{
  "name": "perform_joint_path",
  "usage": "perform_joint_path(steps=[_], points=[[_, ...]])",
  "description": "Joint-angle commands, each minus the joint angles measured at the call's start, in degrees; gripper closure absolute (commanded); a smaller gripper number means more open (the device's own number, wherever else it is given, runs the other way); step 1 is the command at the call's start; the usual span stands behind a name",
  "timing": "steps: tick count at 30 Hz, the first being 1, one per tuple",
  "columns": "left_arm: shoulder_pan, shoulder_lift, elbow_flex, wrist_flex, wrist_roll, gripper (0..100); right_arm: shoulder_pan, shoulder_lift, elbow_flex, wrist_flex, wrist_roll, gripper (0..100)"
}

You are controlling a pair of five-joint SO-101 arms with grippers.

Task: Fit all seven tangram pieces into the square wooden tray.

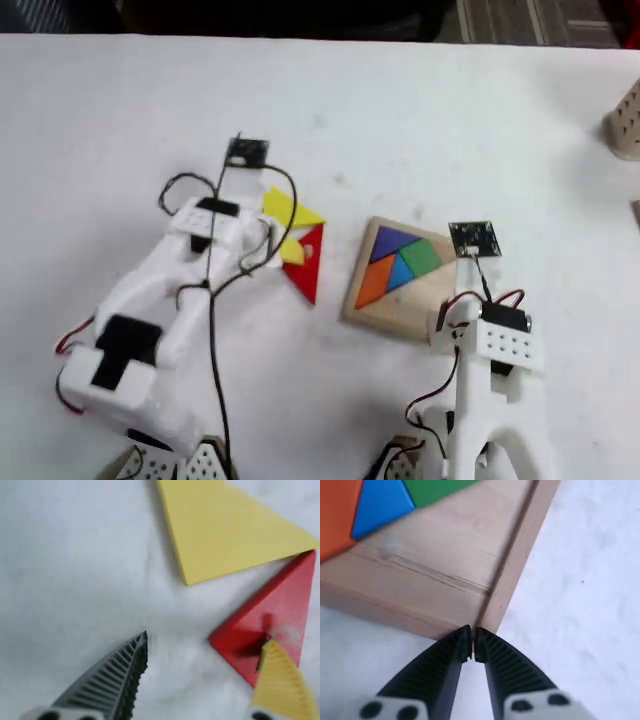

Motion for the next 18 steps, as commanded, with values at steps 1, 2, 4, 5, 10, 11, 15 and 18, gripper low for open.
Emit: perform_joint_path(steps=[1,2,4,5,10,11,15,18], points=[[1.36,2.86,-8.00,0.62,0.88,64,0.57,-1.19,1.67,-0.22,6.24,97.8],[1.54,3.21,-8.53,0.79,0.88,64,0.40,-1.19,2.29,-0.31,7.74,97.8],[1.98,4.00,-8.88,0.79,1.14,62,0.40,-1.27,2.73,-0.40,8.79,97.8],[2.07,4.18,-8.88,0.88,1.23,61,0.40,-1.27,2.81,-0.75,8.88,97.8],[2.07,5.76,-9.32,0.88,3.69,59,0.13,-1.19,3.16,-1.54,9.23,97.8],[2.07,6.29,-9.58,0.88,3.96,59,0.13,-1.19,3.16,-1.54,9.23,97.8],[2.33,8.92,-13.36,4.31,4.04,60,-1.27,-1.19,3.43,-2.15,9.32,97.7],[2.68,11.21,-16.44,7.21,3.69,60,-1.36,-1.19,3.43,-2.33,9.32,97.7]])
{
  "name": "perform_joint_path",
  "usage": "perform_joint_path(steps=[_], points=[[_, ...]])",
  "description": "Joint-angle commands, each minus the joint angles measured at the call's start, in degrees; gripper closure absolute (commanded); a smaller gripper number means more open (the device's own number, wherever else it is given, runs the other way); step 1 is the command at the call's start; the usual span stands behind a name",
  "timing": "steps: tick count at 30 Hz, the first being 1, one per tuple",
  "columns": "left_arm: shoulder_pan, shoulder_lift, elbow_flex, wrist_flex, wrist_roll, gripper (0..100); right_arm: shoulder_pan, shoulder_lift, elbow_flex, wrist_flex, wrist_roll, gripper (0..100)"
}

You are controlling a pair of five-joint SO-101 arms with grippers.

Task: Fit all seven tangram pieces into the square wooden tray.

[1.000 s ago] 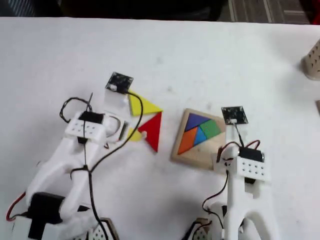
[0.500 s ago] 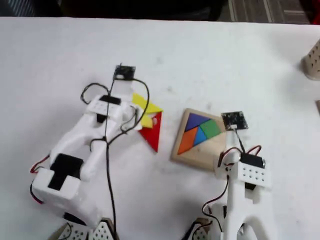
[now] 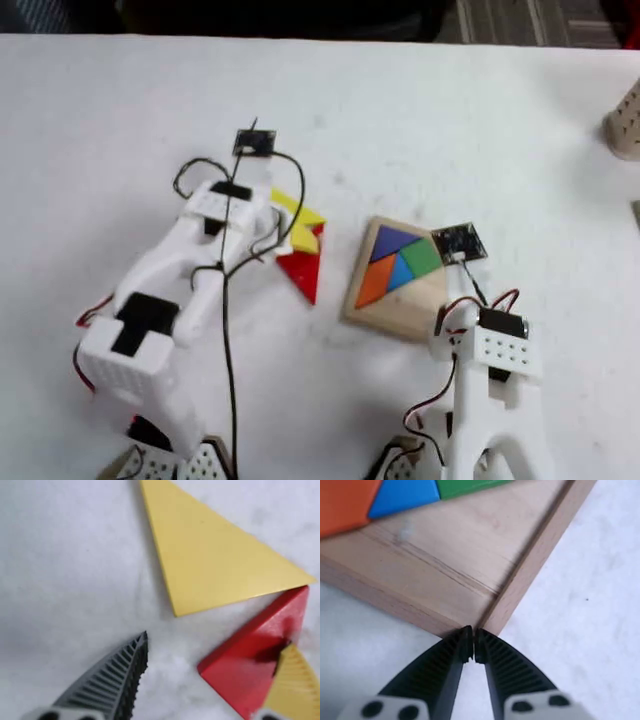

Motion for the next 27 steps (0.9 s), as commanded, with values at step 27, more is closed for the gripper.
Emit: perform_joint_path(steps=[27], points=[[10.59,2.68,-6.86,8.70,-7.03,60,-1.10,-0.48,1.05,-0.66,0.62,97.7]])
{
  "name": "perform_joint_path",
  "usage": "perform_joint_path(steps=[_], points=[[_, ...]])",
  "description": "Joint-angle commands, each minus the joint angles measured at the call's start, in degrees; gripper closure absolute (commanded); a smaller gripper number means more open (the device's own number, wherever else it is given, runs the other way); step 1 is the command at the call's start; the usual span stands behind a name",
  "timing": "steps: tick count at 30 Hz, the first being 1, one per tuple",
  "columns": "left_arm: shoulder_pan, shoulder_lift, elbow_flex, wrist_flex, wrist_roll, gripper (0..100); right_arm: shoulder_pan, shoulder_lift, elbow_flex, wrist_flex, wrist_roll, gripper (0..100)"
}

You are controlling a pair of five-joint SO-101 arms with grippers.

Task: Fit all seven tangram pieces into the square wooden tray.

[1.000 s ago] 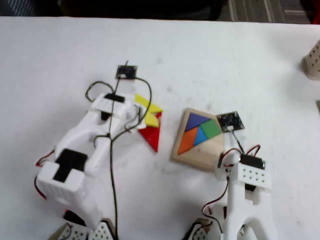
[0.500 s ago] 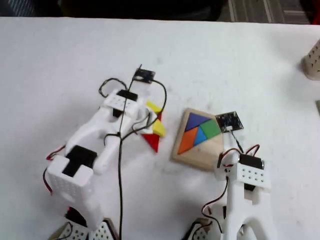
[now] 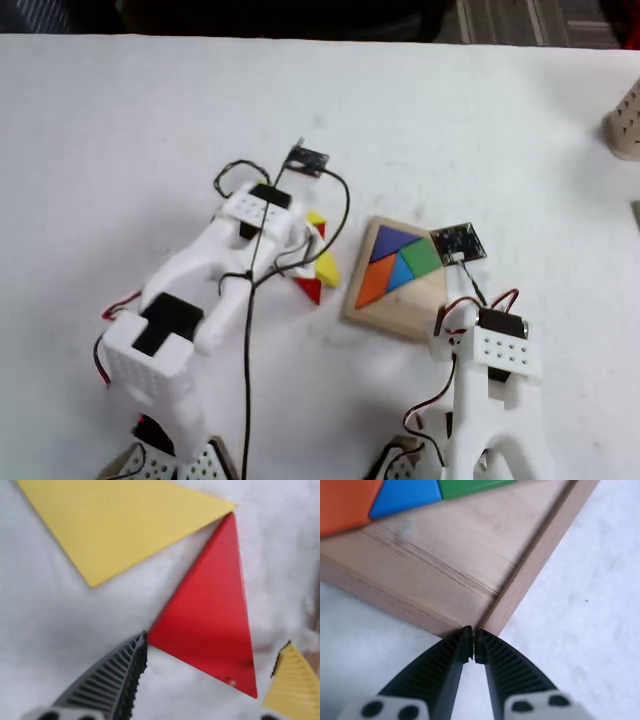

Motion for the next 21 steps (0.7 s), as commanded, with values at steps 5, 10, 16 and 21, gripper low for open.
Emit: perform_joint_path(steps=[5,10,16,21], points=[[1.98,0.04,-2.29,-0.62,-1.05,70,-0.92,-0.48,0.53,-0.57,0.53,97.7],[1.80,0.04,-2.37,-1.93,-2.73,73,-0.92,-0.40,0.53,-0.57,0.53,97.7],[1.63,-0.04,-2.11,-2.29,-2.55,70,-0.92,-0.40,0.53,-0.57,0.53,97.7],[-1.89,-0.57,-2.46,-2.73,-2.55,70,-1.01,-0.40,0.53,-0.57,0.53,97.7]])
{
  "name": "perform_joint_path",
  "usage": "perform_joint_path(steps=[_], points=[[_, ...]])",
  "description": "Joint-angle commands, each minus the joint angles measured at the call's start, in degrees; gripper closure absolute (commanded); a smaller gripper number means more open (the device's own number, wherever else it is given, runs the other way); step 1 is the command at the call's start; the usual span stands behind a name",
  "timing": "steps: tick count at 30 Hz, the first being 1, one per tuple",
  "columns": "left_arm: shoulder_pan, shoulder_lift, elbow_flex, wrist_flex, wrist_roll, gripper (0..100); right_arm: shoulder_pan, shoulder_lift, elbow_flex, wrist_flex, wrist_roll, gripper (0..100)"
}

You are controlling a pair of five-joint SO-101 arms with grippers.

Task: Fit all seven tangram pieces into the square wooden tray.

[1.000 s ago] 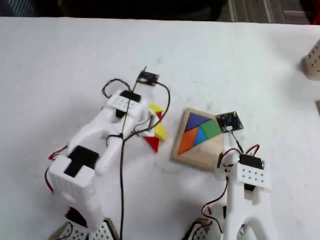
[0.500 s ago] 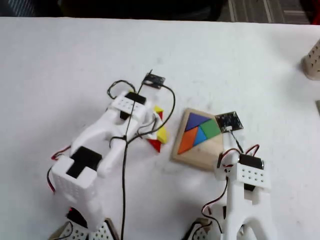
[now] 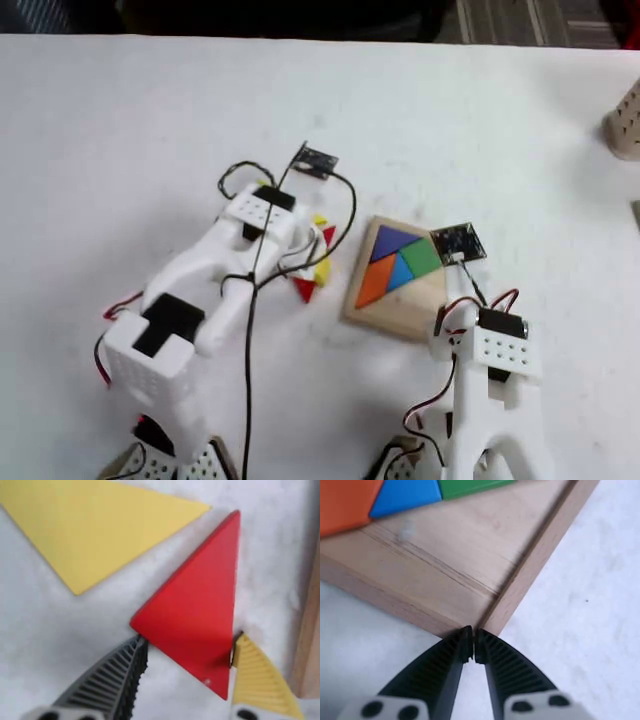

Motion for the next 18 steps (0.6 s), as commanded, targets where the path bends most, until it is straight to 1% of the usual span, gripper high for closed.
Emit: perform_joint_path(steps=[1,5,7,11,13,15,18], points=[[-3.56,-0.48,-2.81,-1.85,-0.53,70,-1.01,-0.40,0.53,-0.57,0.53,97.7],[-6.37,-0.40,-4.84,-2.11,-0.70,60,-1.01,-0.31,0.53,-0.57,0.53,97.7],[-6.73,0.13,-5.89,-2.11,-0.79,56,-1.01,-0.31,0.53,-0.57,0.53,97.7],[-6.37,0.22,-5.89,-4.13,-0.88,55,-1.01,-0.22,0.53,-0.57,0.53,97.7],[-6.37,0.48,-5.89,-5.36,-2.99,55,-1.01,-0.22,0.53,-0.57,0.53,97.7],[-6.20,1.98,-6.42,-5.63,-4.92,55,-1.01,-0.22,0.53,-0.57,0.53,97.7],[-5.14,3.47,-7.74,-4.31,-5.54,55,-1.01,-0.22,0.53,-0.57,0.53,97.7]])
